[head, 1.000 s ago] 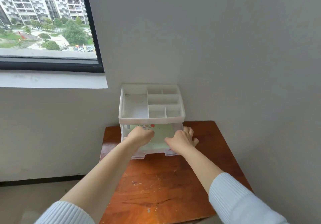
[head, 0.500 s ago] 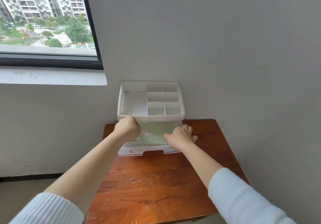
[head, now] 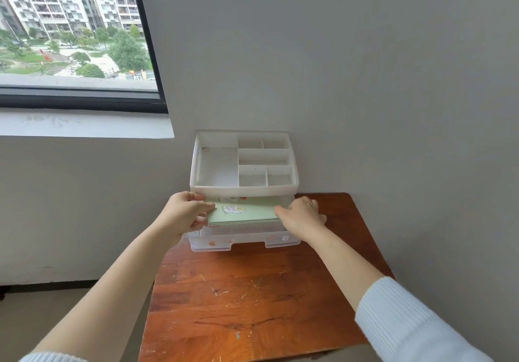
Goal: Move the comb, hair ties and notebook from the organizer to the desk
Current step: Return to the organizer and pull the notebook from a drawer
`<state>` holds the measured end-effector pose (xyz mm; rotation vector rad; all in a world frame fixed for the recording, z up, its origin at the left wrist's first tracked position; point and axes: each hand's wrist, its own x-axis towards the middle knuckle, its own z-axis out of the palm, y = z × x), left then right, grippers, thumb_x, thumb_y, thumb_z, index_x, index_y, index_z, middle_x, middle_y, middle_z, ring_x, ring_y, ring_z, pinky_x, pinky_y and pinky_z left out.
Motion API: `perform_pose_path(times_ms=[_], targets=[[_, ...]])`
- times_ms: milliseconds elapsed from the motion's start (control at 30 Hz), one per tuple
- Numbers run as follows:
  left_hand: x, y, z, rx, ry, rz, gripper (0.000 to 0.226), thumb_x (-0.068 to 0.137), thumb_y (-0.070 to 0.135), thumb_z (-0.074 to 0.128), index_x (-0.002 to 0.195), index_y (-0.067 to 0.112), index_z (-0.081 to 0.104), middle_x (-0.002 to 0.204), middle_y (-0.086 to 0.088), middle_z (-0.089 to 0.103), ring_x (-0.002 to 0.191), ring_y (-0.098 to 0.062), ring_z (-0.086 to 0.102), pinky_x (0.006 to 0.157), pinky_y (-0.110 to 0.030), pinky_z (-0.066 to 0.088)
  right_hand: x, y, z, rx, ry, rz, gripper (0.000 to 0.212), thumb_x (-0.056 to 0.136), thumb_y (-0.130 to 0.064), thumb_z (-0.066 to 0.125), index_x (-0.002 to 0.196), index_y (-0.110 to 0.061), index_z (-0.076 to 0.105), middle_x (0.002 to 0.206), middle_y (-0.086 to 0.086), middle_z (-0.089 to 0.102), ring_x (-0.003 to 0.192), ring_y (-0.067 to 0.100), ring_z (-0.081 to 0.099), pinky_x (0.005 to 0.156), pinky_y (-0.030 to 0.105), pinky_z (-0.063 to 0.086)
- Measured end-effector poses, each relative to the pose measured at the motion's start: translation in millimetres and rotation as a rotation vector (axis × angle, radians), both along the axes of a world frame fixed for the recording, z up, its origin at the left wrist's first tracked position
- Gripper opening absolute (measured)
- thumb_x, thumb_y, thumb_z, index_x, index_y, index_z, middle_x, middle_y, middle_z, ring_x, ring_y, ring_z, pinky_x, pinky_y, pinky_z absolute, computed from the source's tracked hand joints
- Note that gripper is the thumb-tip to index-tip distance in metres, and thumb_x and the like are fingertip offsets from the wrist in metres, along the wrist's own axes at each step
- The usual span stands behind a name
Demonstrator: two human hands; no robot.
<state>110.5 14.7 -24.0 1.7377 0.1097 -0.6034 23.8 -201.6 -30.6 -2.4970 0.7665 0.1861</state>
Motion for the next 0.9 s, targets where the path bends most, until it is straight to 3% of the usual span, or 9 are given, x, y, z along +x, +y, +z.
perform_pose_path(times_ms=[167, 233, 300, 367, 467, 567, 700, 833, 900], targets=[[-11.1, 8.3, 12.6, -0.048, 0.075, -0.056, 0.069, 0.081, 0.002, 0.067, 0.139, -0.003, 0.029, 0.076, -0.020, 0.070, 0.047, -0.014, 0.066, 0.038, -0.017, 0.047, -13.1, -12.6, 14.5, 0.211, -0.105, -0.039, 0.047, 0.082, -0.033, 0.050, 0.043, -0.015, 0.033, 0.073, 0.005, 0.048, 0.106, 0.031, 0.048, 0.082, 0.042, 0.039], [-17.5, 9.2, 18.8, -0.073, 0.089, -0.092, 0.053, 0.081, 0.002, 0.067, 0.127, -0.002, 0.042, 0.070, -0.019, 0.070, 0.045, -0.012, 0.063, 0.039, -0.016, 0.048, -19.3, -17.8, 17.5, 0.253, -0.122, -0.054, 0.049, 0.081, -0.032, 0.053, 0.041, -0.016, 0.030, 0.064, 0.002, 0.043, 0.094, 0.027, 0.047, 0.073, 0.039, 0.034], [-22.6, 11.1, 22.9, -0.096, 0.099, -0.132, 0.018, 0.081, 0.002, 0.067, 0.093, 0.001, 0.053, 0.060, -0.012, 0.071, 0.040, -0.009, 0.060, 0.039, -0.016, 0.048, -26.4, -22.9, 19.2, 0.277, -0.161, -0.053, 0.051, 0.080, -0.032, 0.055, 0.038, -0.016, 0.033, 0.061, -0.001, 0.043, 0.088, 0.023, 0.041, 0.066, 0.036, 0.030], [-28.4, 16.0, 23.1, -0.118, 0.113, -0.167, 0.009, 0.082, 0.004, 0.067, 0.085, 0.003, 0.059, 0.061, -0.010, 0.073, 0.040, -0.008, 0.060, 0.039, -0.015, 0.047, -35.6, -28.3, 18.7, 0.309, -0.228, -0.037, 0.051, 0.080, -0.035, 0.056, 0.036, -0.010, 0.050, 0.072, -0.007, 0.051, 0.095, 0.020, 0.042, 0.070, 0.034, 0.034], [-38.3, 26.1, 16.6, -0.114, 0.098, -0.259, 0.021, 0.081, 0.008, 0.069, 0.101, 0.007, 0.066, 0.073, -0.006, 0.076, 0.046, -0.010, 0.059, 0.040, -0.015, 0.045, -51.0, -31.4, 12.7, 0.380, -0.394, -0.052, 0.041, 0.081, -0.040, 0.063, 0.061, -0.006, 0.075, 0.104, -0.010, 0.060, 0.112, 0.011, 0.047, 0.093, 0.035, 0.036], [-50.3, 31.4, 5.3, -0.118, 0.074, -0.311, 0.027, 0.080, 0.010, 0.070, 0.106, 0.018, 0.065, 0.082, -0.004, 0.077, 0.053, -0.014, 0.060, 0.041, -0.017, 0.045, -67.7, -28.5, 7.1, 0.576, -0.506, -0.090, 0.028, 0.079, -0.028, 0.071, 0.062, -0.006, 0.075, 0.098, -0.002, 0.066, 0.100, 0.007, 0.057, 0.081, 0.025, 0.038], [-64.6, 34.6, -9.4, -0.076, 0.014, -0.349, 0.021, 0.083, 0.019, 0.068, 0.104, 0.022, 0.067, 0.090, -0.005, 0.078, 0.062, -0.016, 0.071, 0.047, -0.021, 0.053, -86.5, -31.0, -2.4, 0.749, -0.462, 0.080, 0.018, 0.078, -0.030, 0.073, 0.073, -0.013, 0.078, 0.088, 0.000, 0.072, 0.076, 0.001, 0.064, 0.065, 0.019, 0.048], [-74.4, 38.7, -30.1, 0.054, -0.221, -0.273, 0.012, 0.083, 0.030, 0.066, 0.094, 0.029, 0.073, 0.089, 0.009, 0.078, 0.078, -0.012, 0.073, 0.069, -0.026, 0.057, -95.1, -28.2, -22.3, 0.676, -0.389, 0.195, 0.017, 0.075, -0.028, 0.075, 0.089, -0.018, 0.076, 0.095, -0.003, 0.076, 0.091, 0.013, 0.071, 0.082, 0.030, 0.057], [-77.7, 41.3, -38.8, 0.091, -0.386, -0.244, 0.014, 0.082, 0.029, 0.068, 0.092, 0.037, 0.074, 0.090, 0.022, 0.075, 0.084, -0.002, 0.070, 0.075, -0.020, 0.054, -95.2, -23.7, -35.2, 0.580, -0.397, 0.210, 0.012, 0.080, -0.023, 0.073, 0.091, -0.025, 0.075, 0.100, -0.011, 0.075, 0.095, 0.007, 0.068, 0.084, 0.027, 0.054]])
